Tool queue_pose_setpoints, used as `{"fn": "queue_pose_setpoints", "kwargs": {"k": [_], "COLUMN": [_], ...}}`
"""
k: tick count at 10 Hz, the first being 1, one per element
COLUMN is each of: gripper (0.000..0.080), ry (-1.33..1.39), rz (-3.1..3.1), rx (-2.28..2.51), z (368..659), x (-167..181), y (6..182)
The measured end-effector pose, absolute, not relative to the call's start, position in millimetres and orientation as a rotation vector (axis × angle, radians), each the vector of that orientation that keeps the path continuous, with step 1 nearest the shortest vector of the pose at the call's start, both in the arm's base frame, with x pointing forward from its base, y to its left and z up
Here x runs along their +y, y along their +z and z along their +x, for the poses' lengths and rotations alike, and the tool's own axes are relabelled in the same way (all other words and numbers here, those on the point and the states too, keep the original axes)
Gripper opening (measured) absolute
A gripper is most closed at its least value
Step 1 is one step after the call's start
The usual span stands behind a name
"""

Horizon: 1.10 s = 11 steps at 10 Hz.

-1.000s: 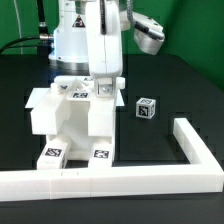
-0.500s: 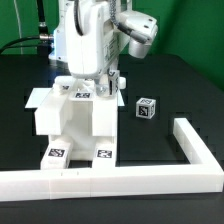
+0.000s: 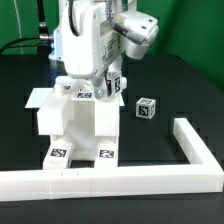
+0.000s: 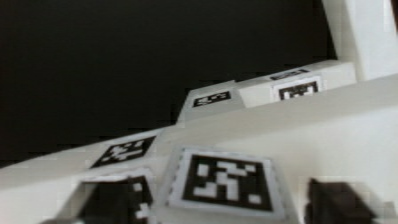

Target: Assemble chair

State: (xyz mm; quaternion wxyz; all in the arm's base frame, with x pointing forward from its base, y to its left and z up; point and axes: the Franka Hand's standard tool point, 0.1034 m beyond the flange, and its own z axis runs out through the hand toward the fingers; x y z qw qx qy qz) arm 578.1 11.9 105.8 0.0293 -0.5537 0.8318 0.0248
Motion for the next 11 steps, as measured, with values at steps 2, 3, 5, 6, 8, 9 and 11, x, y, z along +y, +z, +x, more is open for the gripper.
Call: {"fn": "queue_pose_setpoints", "kwargs": {"k": [2, 3, 5, 6, 8, 9, 11], "gripper": [0.0632, 0.0646, 0.0649, 0.0649, 0.0649, 0.0649, 0.0649], "ry": [0.074, 0.070, 0.061, 0.055, 0.057, 0.047, 0.038], "rz": [-1.912, -2.016, -2.200, -2.315, -2.503, -2.603, -2.729], "rx": [2.416, 2.327, 2.151, 2.024, 1.792, 1.660, 1.454], "z": [577.9, 577.9, 577.9, 577.8, 577.3, 577.0, 576.9], "x": [11.3, 11.4, 10.9, 10.7, 10.9, 10.4, 9.6], "y": [106.1, 106.0, 106.0, 106.0, 106.7, 106.6, 106.6]}}
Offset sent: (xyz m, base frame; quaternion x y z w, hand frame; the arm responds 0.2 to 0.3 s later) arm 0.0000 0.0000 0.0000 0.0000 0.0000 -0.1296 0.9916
